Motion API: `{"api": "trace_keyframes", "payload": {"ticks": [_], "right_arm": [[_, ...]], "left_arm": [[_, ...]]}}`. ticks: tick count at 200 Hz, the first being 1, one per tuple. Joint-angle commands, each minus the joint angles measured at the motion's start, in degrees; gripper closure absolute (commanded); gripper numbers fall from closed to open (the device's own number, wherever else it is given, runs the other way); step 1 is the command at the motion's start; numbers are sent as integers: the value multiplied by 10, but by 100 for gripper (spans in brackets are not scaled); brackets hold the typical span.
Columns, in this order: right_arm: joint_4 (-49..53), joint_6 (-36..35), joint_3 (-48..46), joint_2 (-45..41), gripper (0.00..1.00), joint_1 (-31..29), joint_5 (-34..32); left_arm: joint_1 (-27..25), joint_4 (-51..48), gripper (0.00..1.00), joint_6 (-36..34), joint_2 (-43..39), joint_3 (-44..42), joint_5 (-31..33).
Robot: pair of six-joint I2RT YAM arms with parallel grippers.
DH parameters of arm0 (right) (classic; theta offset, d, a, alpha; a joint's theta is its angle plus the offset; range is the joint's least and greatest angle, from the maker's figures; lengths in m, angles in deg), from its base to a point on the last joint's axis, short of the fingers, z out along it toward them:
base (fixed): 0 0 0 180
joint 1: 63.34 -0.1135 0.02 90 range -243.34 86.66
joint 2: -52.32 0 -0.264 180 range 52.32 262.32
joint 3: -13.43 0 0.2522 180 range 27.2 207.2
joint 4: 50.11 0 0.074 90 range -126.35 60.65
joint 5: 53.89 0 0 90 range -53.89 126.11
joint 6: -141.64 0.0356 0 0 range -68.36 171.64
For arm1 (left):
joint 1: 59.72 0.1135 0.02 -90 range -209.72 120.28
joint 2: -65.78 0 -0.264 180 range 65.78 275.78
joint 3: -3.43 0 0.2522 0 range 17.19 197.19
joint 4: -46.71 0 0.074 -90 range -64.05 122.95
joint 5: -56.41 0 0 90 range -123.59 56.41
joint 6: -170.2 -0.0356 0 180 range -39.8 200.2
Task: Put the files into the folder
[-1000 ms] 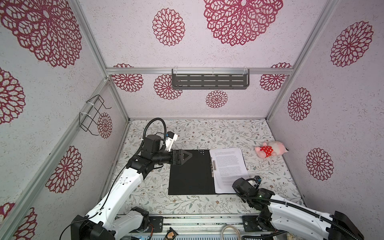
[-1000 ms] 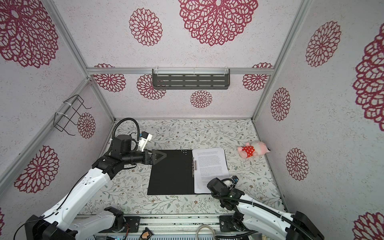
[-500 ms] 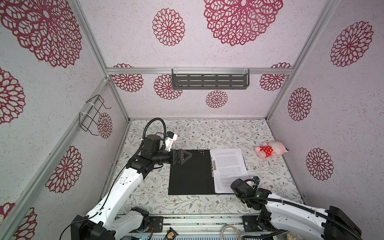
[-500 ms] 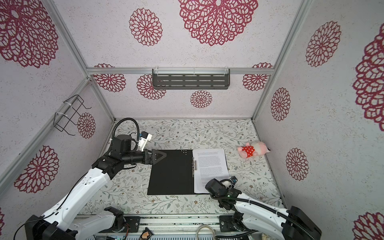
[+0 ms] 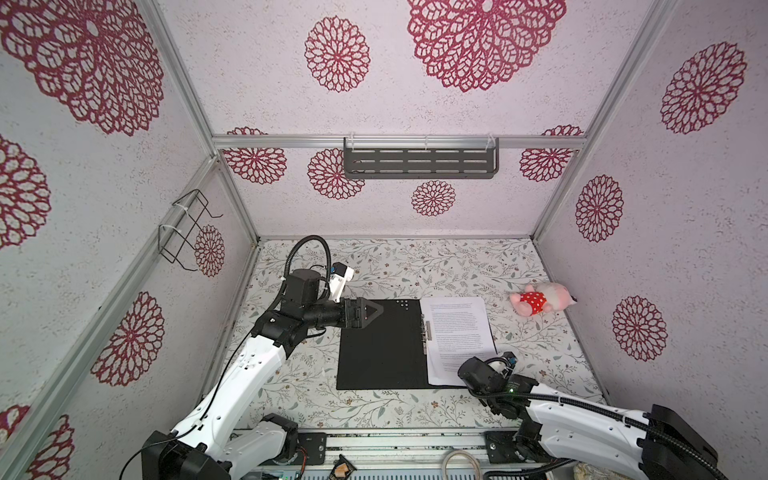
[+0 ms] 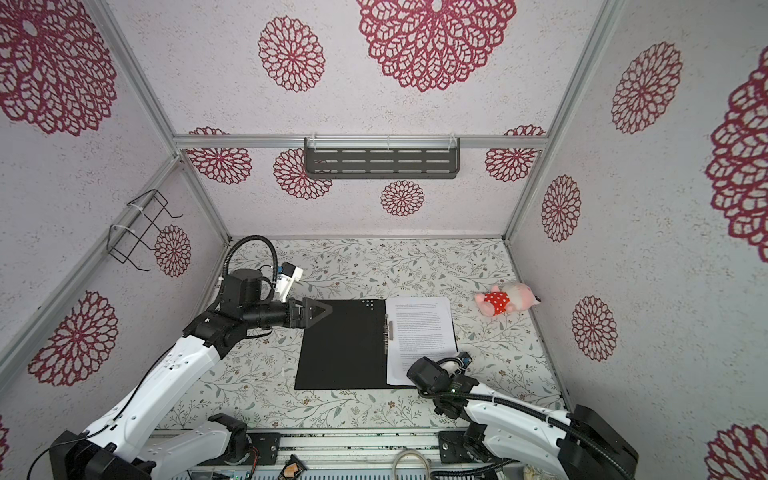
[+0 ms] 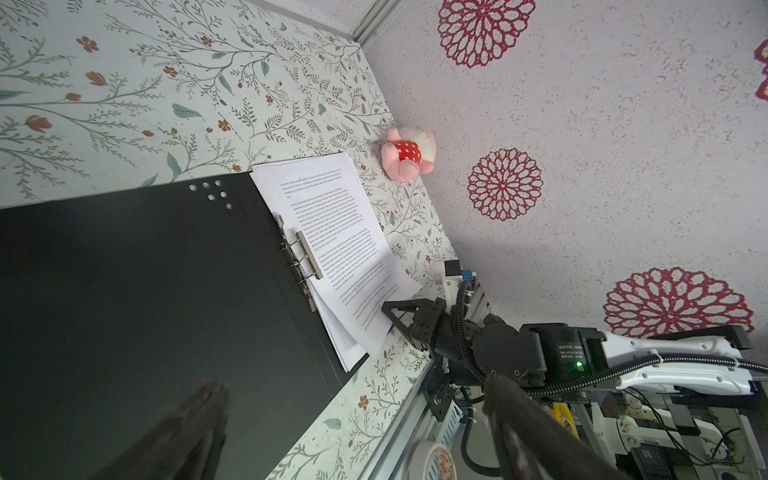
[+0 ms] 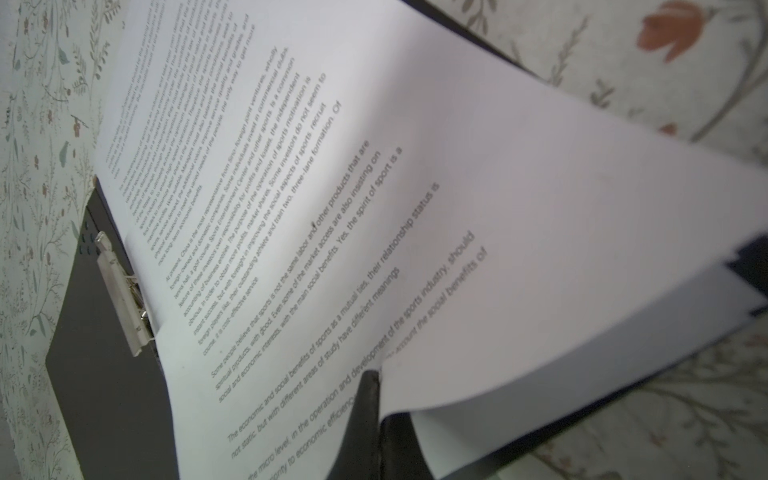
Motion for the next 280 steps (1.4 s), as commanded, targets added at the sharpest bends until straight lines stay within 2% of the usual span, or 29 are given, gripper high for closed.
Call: {"api": "trace_keyframes", "payload": {"ticks": [1, 7, 36, 68, 96, 117, 157, 178, 188, 197, 221, 235, 245, 258, 280], "right_arm": [[21, 23, 15, -4, 100, -7, -21], [22, 22, 15, -8, 100, -8, -23], [39, 14, 25, -20, 79, -10, -34], [98, 10, 60, -4, 43, -10, -43], [148, 4, 89, 6, 25, -10, -54], [171, 5, 95, -3, 17, -10, -59], [209, -10, 100, -22, 12, -10, -63], [238, -35, 108, -46, 9, -7, -92], [231, -79, 109, -64, 7, 15, -91], [213, -144, 108, -80, 6, 60, -70], [115, -370, 97, -116, 5, 240, 81], [114, -472, 114, -100, 3, 323, 123], [116, -528, 127, -72, 1, 369, 146], [90, -588, 128, -31, 2, 424, 211], [39, -637, 132, 21, 2, 471, 282]], "left_arm": [[4, 17, 1, 0, -9, -8, -8], [4, 17, 1, -1, -9, -9, -8], [5, 17, 1, 0, -8, -9, -9], [6, 17, 1, -4, -8, -9, -5], [8, 15, 1, -6, -9, -9, 0], [8, 15, 1, -6, -4, -9, -1], [9, 13, 1, -7, 3, -9, 5], [8, 8, 1, -8, 16, -8, -3], [7, -2, 1, -13, 27, -3, -6], [1, -16, 1, -20, 39, 4, -8], [-32, -33, 1, -29, 69, 11, 4], [-62, -54, 2, -37, 95, 22, 21], [-88, -64, 1, -38, 115, 30, 34], [-121, -62, 1, -31, 143, 35, 46], [-163, -25, 1, 2, 193, 31, 54]]}}
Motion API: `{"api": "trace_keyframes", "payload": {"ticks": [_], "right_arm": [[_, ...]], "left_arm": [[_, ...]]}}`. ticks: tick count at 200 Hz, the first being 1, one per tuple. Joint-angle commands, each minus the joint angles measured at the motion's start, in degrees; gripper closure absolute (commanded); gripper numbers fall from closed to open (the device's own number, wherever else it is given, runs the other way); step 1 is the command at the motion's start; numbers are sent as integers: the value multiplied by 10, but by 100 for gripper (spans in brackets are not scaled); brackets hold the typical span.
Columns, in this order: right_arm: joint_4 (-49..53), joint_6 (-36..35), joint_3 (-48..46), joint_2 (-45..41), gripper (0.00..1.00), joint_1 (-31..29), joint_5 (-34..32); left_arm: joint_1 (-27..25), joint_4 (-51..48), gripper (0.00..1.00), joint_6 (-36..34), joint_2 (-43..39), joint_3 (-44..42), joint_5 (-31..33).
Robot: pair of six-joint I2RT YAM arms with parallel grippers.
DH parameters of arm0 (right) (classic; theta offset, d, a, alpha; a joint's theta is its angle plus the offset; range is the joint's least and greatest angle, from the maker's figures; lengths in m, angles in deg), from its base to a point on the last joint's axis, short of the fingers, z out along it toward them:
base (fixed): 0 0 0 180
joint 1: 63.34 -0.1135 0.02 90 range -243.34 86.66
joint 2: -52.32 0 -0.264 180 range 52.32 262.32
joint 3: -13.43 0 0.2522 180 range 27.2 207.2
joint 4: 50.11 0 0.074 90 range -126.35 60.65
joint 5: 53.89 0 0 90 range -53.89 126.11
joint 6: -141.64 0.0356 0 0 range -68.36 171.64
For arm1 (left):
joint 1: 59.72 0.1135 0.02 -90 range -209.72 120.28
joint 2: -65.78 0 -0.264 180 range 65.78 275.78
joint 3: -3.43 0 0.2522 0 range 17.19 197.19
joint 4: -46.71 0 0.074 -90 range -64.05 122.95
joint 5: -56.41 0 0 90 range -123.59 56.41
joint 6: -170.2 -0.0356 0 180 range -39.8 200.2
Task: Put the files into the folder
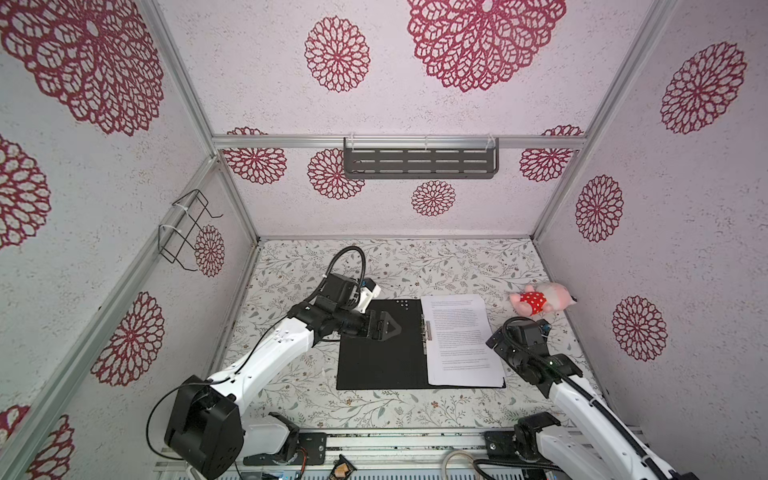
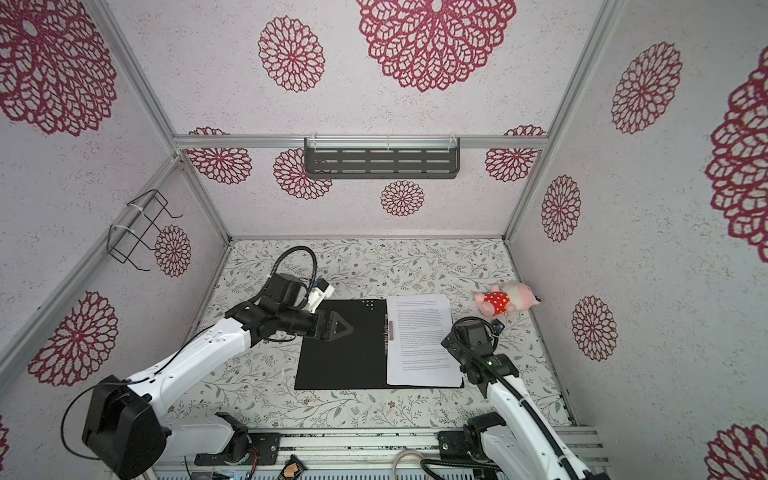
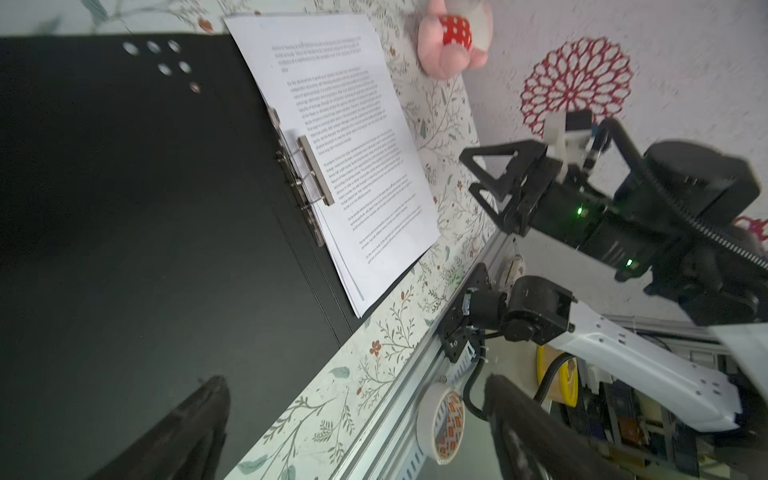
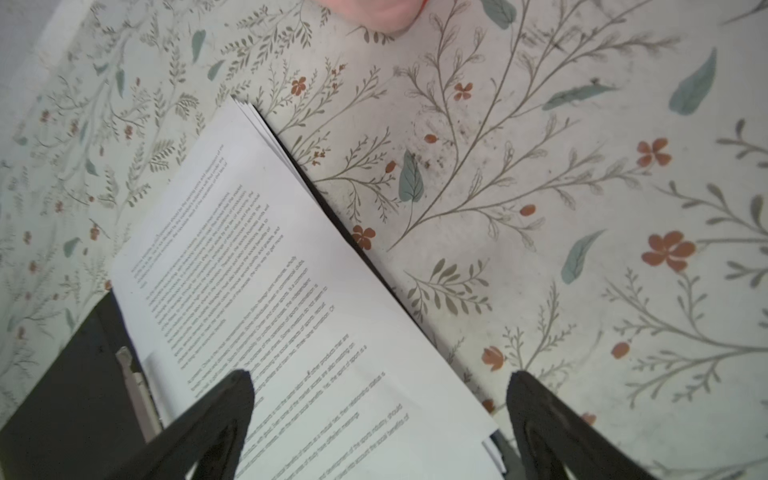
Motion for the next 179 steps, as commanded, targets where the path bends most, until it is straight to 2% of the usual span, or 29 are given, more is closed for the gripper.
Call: {"api": "trace_keyframes", "payload": {"ticks": [1, 29, 86, 179], "right_arm": [[-51, -141, 14, 48, 2, 38, 112], [-77, -154, 16, 73, 2, 43, 118], [-126, -159, -21, 126, 2, 51, 159], [-104, -138, -30, 91, 5, 49, 177]], "left_arm": [[-39, 22, 2, 18, 43, 6, 18], [-77, 79, 1, 51, 106, 5, 15], [-82, 117, 1, 66, 175, 7, 6], [-93, 150, 1, 75, 234, 13, -17]]}}
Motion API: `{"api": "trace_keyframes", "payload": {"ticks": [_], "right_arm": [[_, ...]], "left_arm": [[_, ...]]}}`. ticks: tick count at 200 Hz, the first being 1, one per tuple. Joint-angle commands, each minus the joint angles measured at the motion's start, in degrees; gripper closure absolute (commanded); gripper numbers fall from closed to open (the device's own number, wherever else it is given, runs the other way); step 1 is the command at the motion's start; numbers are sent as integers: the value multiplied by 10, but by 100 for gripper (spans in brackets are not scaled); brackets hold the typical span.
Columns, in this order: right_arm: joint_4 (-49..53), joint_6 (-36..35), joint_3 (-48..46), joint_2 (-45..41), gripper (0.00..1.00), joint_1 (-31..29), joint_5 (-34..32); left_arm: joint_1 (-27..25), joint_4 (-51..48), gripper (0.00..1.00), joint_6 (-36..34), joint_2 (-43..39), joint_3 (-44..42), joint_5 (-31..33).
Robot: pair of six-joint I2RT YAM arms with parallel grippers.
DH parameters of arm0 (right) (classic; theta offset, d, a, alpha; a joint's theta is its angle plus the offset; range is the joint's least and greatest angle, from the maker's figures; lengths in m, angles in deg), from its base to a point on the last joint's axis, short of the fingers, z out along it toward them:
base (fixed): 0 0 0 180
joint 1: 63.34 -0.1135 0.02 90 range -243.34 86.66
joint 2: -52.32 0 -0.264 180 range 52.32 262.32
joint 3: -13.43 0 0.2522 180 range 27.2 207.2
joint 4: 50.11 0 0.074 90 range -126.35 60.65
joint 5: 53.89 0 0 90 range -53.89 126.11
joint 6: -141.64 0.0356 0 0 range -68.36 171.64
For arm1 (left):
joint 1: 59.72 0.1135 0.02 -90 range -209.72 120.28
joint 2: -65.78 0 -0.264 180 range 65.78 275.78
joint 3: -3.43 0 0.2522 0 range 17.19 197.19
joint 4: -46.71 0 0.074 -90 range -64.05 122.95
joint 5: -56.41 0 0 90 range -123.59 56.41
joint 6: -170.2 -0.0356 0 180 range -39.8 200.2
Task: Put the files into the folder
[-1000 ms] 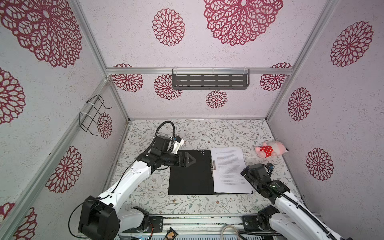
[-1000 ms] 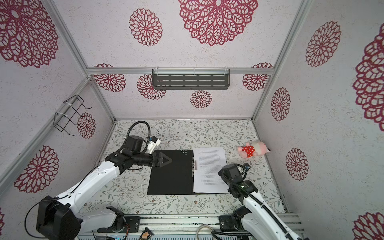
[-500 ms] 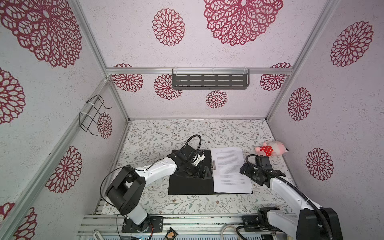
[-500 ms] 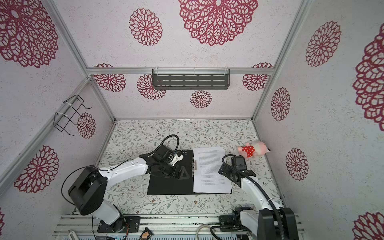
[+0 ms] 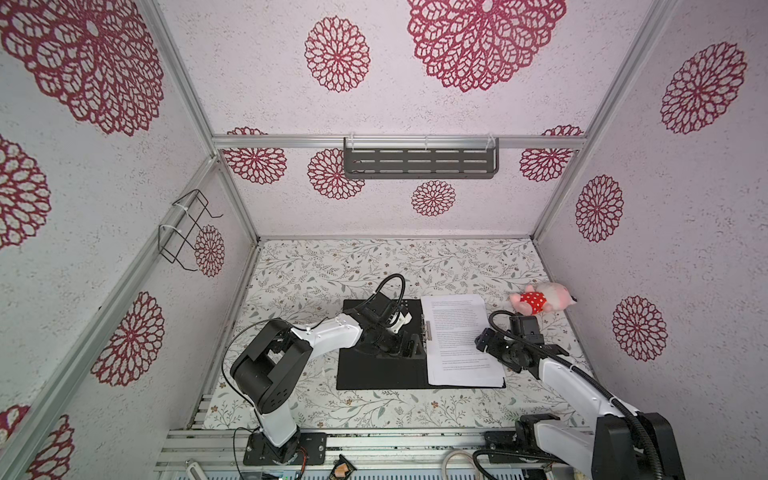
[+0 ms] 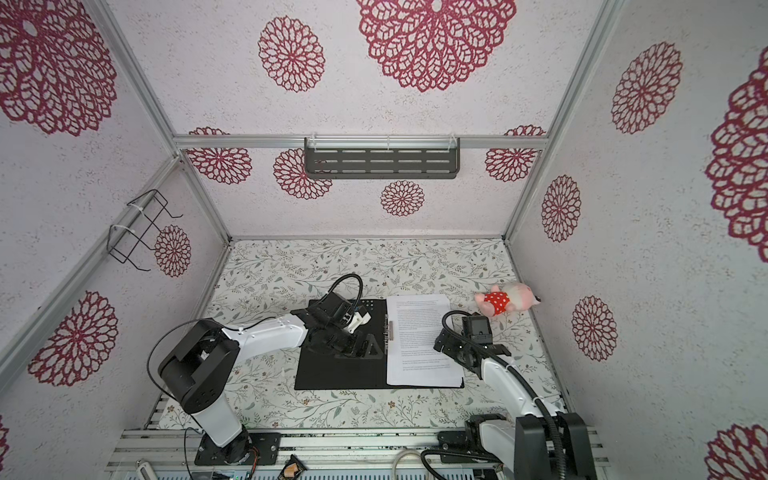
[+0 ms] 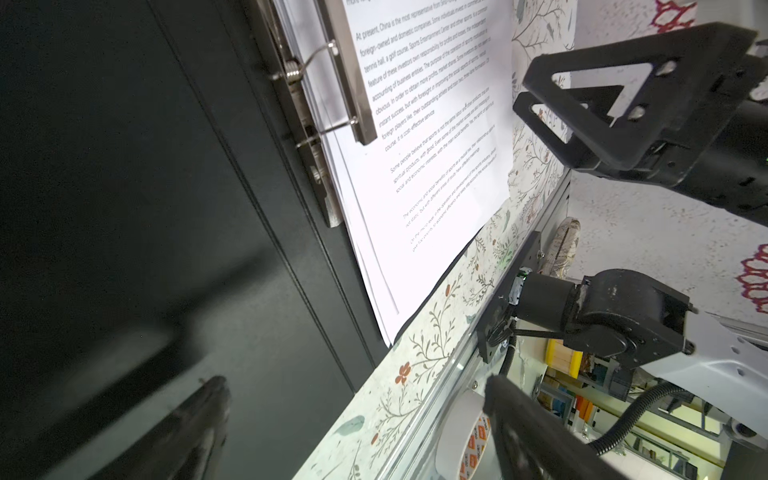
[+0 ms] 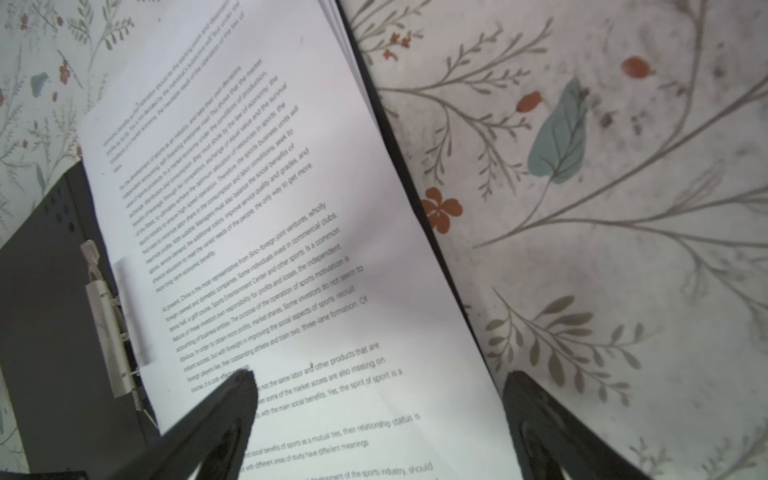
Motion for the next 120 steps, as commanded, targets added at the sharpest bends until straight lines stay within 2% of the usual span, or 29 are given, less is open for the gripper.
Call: {"api": "trace_keyframes", "payload": {"ticks": [1, 120], "right_arm": [[14, 7, -2, -9, 5, 1, 5], [20, 14, -8, -24, 5, -7, 13]], "left_arm": [[-6, 23, 1, 5, 10, 13, -10], [-13, 47, 1, 18, 23, 6, -13]]}}
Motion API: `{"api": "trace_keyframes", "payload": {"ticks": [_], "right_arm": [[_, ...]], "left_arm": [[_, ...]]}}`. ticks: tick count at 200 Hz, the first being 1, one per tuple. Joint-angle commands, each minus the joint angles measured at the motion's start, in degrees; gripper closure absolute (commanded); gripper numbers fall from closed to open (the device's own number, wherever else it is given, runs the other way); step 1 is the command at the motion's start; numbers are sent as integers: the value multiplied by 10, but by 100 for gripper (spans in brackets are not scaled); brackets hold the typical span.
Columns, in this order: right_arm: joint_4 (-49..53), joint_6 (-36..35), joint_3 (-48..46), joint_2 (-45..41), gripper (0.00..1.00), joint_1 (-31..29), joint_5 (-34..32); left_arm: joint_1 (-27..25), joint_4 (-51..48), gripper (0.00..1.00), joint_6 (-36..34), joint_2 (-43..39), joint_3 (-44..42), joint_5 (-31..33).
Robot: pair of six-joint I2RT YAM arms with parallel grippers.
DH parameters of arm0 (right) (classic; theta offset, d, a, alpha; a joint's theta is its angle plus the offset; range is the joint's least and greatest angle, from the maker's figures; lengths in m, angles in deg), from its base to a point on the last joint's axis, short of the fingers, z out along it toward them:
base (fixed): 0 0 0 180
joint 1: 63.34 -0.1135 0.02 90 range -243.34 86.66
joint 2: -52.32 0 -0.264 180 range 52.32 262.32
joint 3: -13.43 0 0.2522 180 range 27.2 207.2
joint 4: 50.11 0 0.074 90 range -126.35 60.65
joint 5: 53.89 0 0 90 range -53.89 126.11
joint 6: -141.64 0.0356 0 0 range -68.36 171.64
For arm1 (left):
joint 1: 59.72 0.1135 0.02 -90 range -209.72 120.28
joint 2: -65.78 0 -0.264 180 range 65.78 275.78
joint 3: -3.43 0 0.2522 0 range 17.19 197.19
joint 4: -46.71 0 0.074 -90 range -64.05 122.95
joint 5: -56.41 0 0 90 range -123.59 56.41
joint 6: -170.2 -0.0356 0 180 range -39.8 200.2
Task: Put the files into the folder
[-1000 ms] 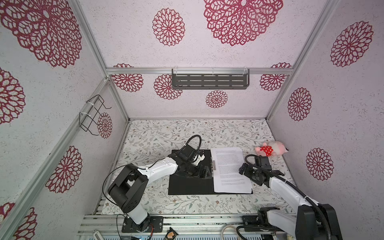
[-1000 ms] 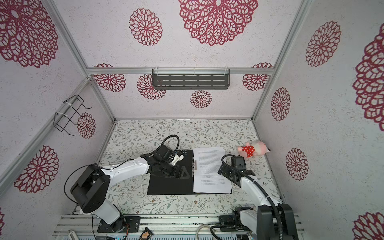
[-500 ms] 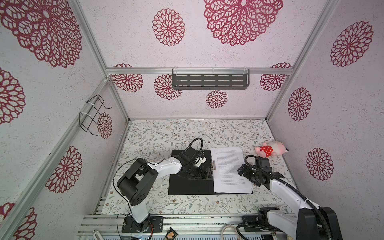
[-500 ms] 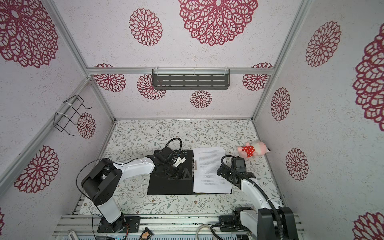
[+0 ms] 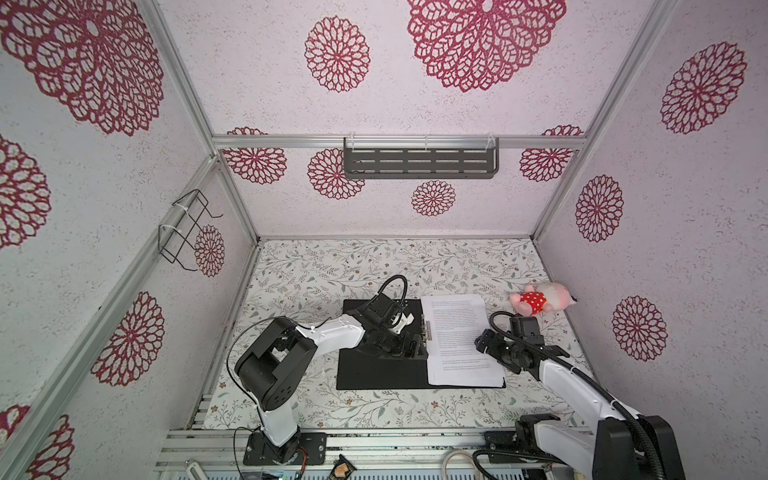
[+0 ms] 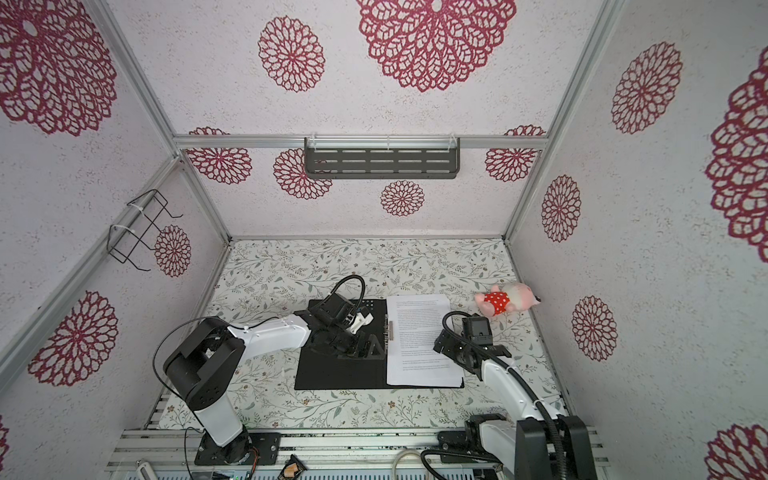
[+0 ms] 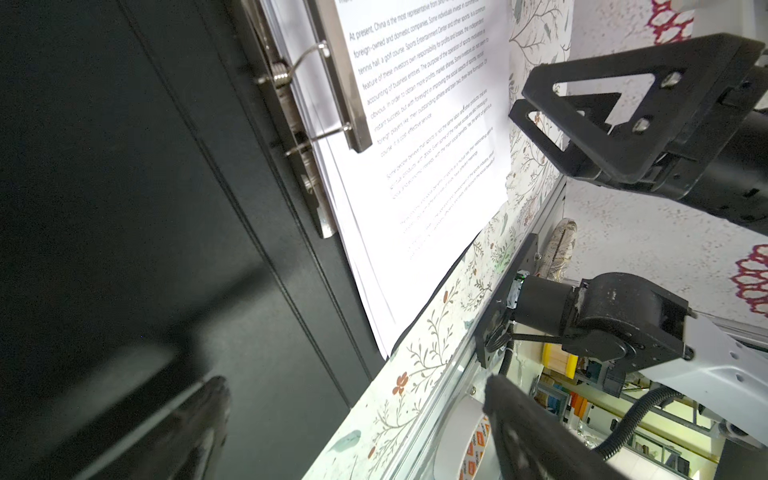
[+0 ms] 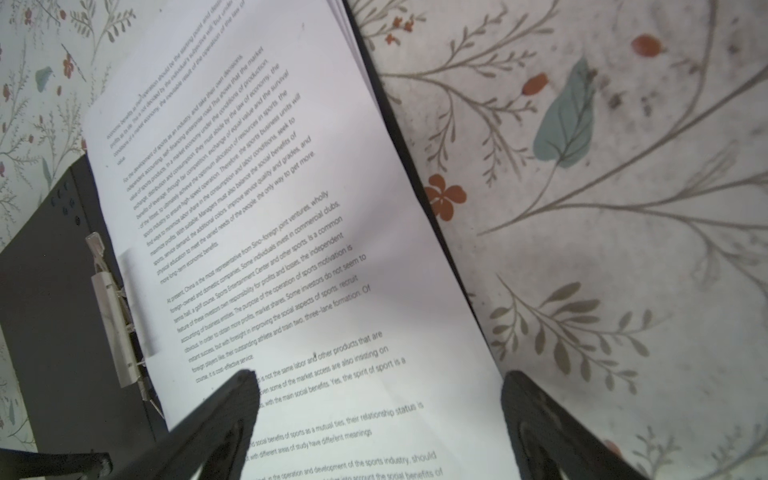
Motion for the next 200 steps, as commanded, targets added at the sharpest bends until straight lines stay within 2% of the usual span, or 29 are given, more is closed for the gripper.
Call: {"api": "trace_keyframes", "payload": {"ticks": [1, 27, 61, 103, 200], "right_arm": [[15, 3, 0, -14, 5, -3, 2], [54, -32, 22, -12, 3, 0, -52], [36, -35, 21, 18, 4, 0, -32], [10, -20, 7, 14, 5, -2, -4], [17, 0, -1, -1, 6, -22, -1]], "left_arm": [[-7, 23, 1, 7, 14, 6, -8], [-8, 22, 1, 7, 12, 5, -7], [-8, 22, 1, 7, 13, 6, -6], [-8, 23, 1, 8, 16, 7, -7], [-8, 32, 1, 10, 23, 7, -12]]}}
